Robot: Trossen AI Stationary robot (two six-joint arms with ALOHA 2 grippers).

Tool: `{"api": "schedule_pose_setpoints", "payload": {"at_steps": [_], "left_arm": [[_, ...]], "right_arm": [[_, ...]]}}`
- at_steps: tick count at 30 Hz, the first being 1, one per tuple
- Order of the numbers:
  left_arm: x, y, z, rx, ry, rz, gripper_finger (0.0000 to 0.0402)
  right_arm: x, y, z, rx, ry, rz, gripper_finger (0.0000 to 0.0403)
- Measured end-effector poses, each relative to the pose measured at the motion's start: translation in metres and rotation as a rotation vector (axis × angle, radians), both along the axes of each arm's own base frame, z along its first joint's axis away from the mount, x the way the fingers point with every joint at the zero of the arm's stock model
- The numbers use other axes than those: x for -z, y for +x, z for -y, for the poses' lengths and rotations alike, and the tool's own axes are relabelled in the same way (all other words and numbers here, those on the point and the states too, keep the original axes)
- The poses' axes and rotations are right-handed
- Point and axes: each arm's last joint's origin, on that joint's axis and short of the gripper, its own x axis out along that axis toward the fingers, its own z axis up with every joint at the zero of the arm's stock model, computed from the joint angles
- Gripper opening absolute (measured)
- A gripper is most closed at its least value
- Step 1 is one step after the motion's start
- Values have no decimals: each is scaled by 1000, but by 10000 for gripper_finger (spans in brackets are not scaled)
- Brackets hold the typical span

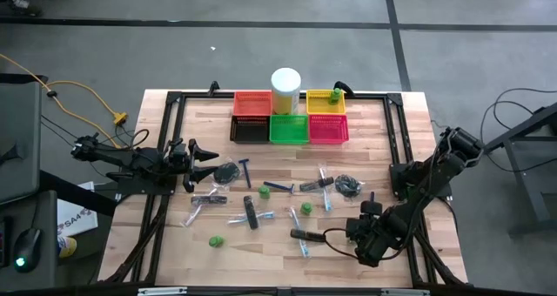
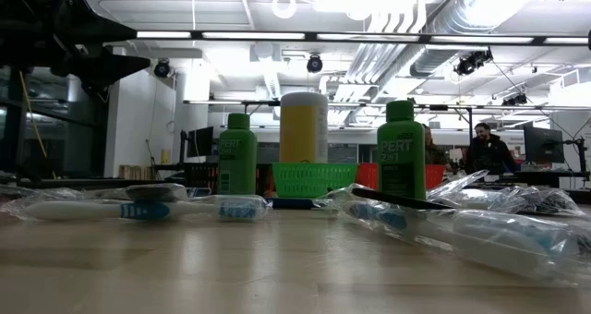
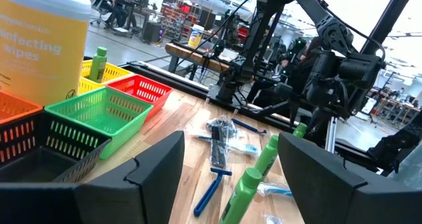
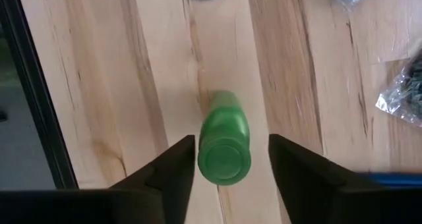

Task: Pick & Place Travel size toiletries
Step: Put the green shampoo into the yellow bin

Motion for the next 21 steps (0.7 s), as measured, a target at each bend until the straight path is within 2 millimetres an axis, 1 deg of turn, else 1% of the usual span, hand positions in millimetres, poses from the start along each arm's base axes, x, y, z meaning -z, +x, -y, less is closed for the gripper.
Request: {"api": "schedule_pose_setpoints", "payload": {"at_steps": [9, 12, 15, 18, 21], "left_arm": [[0, 0, 0, 0, 0, 0, 246], [0, 0, 0, 1, 0, 0, 246], [0, 0, 0, 4, 0, 0, 246], [0, 0, 0, 4, 0, 0, 246], [0, 0, 0, 4, 0, 0, 246]], "right_arm": [[0, 1, -2, 0, 18, 12, 88], [-1, 3, -3, -1, 38, 20, 87], [-4, 5, 1, 11, 70, -13, 87], [-16, 11, 13, 51, 75, -39, 87], [-35, 15, 33, 74, 45, -48, 87]]}}
